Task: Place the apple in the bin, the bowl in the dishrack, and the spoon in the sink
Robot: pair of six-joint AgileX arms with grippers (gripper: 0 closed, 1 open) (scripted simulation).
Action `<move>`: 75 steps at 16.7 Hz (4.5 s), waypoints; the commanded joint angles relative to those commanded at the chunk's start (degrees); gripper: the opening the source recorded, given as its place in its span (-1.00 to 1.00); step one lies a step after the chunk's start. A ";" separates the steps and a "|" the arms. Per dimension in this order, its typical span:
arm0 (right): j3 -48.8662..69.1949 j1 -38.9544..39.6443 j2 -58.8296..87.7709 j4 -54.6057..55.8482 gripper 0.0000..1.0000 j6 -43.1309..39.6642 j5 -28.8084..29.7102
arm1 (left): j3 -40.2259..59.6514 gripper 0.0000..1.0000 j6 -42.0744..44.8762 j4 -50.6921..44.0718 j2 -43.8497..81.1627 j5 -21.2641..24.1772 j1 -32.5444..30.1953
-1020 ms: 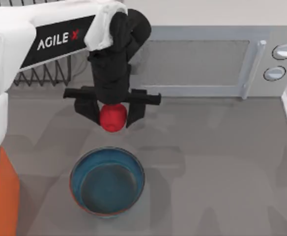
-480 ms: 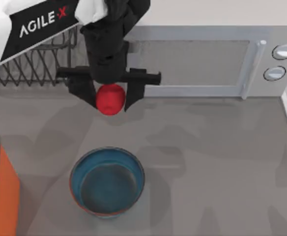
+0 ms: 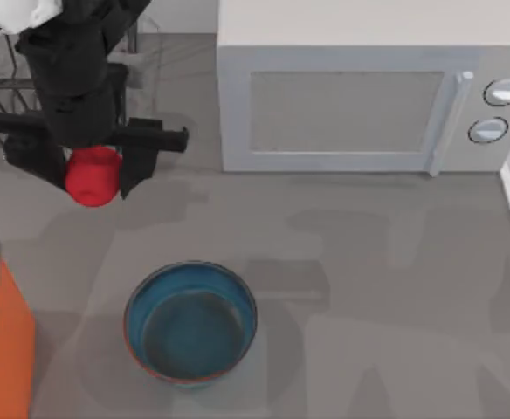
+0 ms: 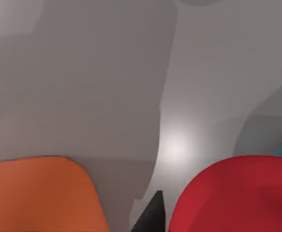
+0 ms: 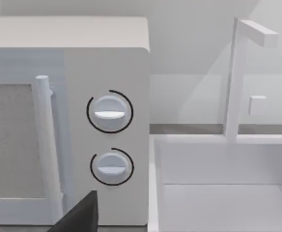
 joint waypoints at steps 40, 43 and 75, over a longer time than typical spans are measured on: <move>0.00 0.00 0.00 0.00 1.00 0.00 0.00 | -46.46 0.66 18.95 14.13 -34.14 -8.87 22.05; 0.00 0.00 0.00 0.00 1.00 0.00 0.00 | -46.46 1.00 18.95 14.13 -34.14 -8.87 22.05; 0.00 0.00 0.00 0.00 1.00 0.00 0.00 | -93.34 1.00 16.30 75.06 -107.47 4.46 22.22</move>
